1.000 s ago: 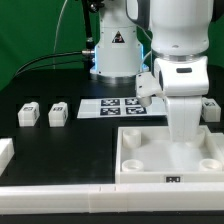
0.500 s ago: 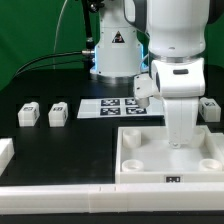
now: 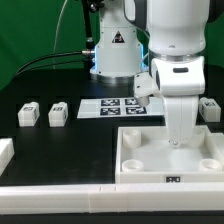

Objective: Assemble one leg

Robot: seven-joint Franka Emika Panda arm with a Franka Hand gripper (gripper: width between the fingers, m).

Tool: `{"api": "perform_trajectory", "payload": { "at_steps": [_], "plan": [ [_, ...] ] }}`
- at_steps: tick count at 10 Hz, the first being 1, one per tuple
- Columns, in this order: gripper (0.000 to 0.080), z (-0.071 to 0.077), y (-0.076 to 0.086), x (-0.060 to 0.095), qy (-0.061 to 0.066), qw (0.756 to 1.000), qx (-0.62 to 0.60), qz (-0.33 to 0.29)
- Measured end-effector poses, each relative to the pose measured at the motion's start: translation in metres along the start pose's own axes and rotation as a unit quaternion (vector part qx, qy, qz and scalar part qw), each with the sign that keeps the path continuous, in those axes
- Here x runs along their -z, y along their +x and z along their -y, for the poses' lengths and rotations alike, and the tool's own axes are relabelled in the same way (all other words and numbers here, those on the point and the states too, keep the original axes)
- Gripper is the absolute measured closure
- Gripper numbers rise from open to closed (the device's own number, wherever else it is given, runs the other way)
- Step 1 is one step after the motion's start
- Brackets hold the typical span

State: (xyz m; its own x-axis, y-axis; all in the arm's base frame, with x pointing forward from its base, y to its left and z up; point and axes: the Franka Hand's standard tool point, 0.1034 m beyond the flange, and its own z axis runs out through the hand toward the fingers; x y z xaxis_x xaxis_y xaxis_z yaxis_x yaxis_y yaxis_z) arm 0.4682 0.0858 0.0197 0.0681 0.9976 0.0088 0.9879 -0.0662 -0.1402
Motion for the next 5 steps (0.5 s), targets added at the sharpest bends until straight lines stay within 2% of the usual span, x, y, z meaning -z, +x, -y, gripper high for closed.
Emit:
{"api": "perform_trajectory", "payload": {
  "at_steps": [2,3,4,5],
  "plan": [
    [0.0151,0.013,0.000,0.013,-0.006,1.000,-0.013,0.005],
    [0.0151,0.020,-0.003,0.021,-0.014,0.999,-0.030,0.007],
    [0.0151,0.030,-0.008,0.030,-0.021,0.999,-0.046,0.009],
    [0.0151,0.038,-0.014,0.032,-0.026,0.998,-0.058,0.009]
  ]
}}
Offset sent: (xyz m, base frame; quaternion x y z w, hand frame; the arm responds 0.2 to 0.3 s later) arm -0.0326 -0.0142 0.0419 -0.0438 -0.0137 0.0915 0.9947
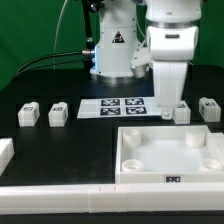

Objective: Assemble one leg

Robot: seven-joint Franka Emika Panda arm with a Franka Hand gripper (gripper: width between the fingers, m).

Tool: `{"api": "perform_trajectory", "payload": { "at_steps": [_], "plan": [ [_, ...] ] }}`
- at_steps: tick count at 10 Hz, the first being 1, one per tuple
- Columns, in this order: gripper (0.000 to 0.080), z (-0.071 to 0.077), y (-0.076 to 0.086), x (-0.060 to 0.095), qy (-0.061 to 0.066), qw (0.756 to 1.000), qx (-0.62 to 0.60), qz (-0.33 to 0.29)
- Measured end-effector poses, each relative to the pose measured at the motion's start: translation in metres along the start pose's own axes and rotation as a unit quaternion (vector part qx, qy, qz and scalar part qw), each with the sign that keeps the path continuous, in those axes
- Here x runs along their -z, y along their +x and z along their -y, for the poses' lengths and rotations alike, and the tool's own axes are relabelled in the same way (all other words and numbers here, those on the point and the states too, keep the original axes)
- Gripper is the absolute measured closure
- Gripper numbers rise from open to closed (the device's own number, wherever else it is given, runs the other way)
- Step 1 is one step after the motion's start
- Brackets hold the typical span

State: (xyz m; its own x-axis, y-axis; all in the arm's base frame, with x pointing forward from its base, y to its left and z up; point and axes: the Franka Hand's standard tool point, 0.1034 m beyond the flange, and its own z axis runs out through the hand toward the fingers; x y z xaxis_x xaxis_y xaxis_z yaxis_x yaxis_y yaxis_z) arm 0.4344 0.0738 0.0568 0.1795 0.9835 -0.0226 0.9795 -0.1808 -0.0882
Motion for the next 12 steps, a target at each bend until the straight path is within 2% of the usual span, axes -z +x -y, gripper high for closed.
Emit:
{"api": "perform_trajectory", "payload": {
  "at_steps": [2,6,7,9,10,11,12],
  "plan": [
    [0.0151,0.000,0.001,-0.003,0.003,1.000,-0.027,0.000],
    [0.0151,0.001,0.001,-0.003,0.004,0.982,-0.187,-0.001],
    [0.0151,0.003,-0.001,-0.005,0.006,0.964,-0.266,-0.007],
    [0.0151,0.012,0.004,-0.009,0.019,0.911,-0.411,-0.008],
    [0.0151,0.018,0.009,-0.010,0.021,0.880,-0.475,-0.009],
    [0.0151,0.026,0.017,-0.011,0.029,0.835,-0.550,-0.004],
    [0.0151,0.033,0.025,-0.012,0.036,0.805,-0.593,0.002]
  ]
}}
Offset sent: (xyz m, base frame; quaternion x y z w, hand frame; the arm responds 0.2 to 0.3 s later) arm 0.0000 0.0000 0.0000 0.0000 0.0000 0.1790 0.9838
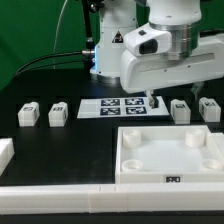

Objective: Assemble one leg

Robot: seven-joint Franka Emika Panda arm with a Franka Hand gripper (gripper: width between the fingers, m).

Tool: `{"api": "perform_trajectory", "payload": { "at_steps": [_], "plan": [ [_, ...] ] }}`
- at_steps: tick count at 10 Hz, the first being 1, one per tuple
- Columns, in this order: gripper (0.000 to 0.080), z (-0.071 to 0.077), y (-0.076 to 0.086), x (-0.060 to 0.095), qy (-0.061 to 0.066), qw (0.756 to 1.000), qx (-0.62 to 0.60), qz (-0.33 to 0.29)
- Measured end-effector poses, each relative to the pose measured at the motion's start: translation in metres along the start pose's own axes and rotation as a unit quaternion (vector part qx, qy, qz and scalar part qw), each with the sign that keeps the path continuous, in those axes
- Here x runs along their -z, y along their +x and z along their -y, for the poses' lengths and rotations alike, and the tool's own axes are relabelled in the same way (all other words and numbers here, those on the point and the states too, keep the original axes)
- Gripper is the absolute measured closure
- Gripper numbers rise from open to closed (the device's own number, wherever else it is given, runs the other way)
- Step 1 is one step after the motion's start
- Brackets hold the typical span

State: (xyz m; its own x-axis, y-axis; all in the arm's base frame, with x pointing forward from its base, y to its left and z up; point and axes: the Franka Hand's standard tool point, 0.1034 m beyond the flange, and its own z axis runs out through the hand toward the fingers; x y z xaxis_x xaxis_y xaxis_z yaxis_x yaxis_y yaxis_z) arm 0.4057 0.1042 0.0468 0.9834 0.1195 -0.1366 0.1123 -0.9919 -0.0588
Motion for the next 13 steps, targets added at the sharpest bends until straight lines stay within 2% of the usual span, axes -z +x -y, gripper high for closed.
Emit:
{"api": "perform_trajectory", "payload": {
  "at_steps": [3,5,7,8,11,13],
  "plan": [
    [0.0151,0.037,-0.006,-0.001,-0.004,1.000,-0.031,0.001],
    [0.0151,0.068,-0.013,-0.003,-0.006,0.999,-0.043,0.002],
    [0.0151,0.087,-0.016,-0.004,-0.007,0.999,-0.042,0.001],
    [0.0151,0.090,-0.018,-0.005,-0.009,0.999,-0.033,0.008],
    [0.0151,0.086,-0.020,-0.005,-0.015,0.999,-0.028,0.034],
    [0.0151,0.082,-0.024,-0.004,-0.024,0.990,-0.023,0.134]
  ]
}}
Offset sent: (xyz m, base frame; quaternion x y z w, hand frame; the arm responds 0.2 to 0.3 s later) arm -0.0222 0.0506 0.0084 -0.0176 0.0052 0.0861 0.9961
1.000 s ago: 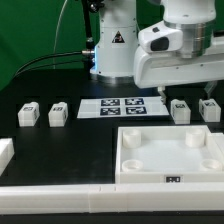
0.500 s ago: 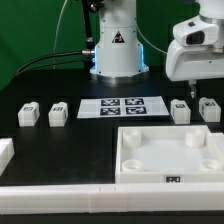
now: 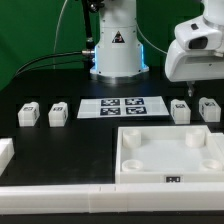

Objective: Assemble one leg

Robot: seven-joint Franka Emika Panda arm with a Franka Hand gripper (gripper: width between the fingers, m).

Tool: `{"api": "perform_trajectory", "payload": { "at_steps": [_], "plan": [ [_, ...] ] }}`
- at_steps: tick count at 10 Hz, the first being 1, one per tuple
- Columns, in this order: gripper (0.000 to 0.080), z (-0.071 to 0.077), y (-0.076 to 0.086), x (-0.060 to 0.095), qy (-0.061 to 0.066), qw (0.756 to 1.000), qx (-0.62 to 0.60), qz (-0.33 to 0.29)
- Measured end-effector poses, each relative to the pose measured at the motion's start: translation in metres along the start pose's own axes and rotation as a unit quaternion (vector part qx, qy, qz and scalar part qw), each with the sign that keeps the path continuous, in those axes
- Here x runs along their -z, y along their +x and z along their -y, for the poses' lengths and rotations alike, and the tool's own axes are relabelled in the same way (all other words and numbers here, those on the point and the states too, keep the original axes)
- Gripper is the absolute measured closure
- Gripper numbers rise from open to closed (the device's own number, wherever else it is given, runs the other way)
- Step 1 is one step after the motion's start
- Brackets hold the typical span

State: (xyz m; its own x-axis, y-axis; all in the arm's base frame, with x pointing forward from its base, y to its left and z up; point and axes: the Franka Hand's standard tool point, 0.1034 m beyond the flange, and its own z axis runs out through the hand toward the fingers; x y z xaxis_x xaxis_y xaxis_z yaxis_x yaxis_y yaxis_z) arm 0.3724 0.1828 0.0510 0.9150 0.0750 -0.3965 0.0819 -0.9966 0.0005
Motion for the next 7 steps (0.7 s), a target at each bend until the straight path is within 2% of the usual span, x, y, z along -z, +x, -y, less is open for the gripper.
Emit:
{"api": "perform_trajectory", "payload": {
  "at_steps": [2,3,5,6,7],
  "plan": [
    [0.0151,-0.010,0.006,0.002,0.003,0.997,0.019,0.079],
    [0.0151,-0.015,0.002,-0.001,0.002,0.990,0.016,0.139],
    [0.0151,-0.012,0.008,-0.010,0.000,0.976,0.017,0.219],
    [0.0151,-0.012,0.003,-0.010,-0.004,0.963,0.019,0.268],
    [0.0151,-0.008,0.009,-0.014,-0.005,0.958,0.017,0.285]
  ]
}}
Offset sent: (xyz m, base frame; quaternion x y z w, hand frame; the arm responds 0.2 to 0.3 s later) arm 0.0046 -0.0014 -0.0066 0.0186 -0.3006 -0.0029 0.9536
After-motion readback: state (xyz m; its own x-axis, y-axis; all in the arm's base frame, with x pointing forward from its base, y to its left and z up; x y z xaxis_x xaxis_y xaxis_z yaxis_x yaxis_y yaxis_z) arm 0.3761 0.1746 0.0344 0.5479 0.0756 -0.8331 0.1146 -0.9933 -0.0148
